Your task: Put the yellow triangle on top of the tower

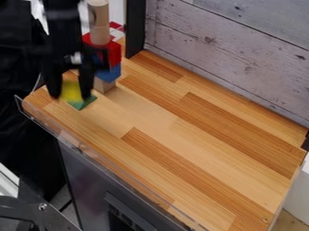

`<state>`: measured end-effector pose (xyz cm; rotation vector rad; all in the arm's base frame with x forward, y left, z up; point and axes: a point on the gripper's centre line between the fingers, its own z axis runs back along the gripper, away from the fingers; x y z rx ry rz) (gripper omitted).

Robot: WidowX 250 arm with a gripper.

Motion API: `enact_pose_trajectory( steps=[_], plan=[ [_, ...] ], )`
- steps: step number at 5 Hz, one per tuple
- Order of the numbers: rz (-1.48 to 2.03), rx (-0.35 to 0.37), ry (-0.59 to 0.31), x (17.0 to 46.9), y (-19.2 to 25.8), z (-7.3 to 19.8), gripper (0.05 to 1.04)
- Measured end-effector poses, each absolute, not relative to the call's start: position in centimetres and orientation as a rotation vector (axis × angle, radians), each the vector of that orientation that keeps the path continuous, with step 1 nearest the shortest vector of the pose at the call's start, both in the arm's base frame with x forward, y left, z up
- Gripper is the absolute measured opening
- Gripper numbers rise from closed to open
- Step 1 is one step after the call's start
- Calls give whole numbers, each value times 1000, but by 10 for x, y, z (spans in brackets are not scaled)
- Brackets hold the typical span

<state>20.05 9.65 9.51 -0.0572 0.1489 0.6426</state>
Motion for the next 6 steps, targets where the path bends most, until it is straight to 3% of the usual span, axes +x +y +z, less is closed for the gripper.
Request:
enact_pose_trajectory(
  steps=[2,4,6],
  plan=[
    [489,-42,39,234,104,160,531],
    [435,-35,-18,251,115,188,531],
    [417,-49,-3,263,122,193,531]
  ],
)
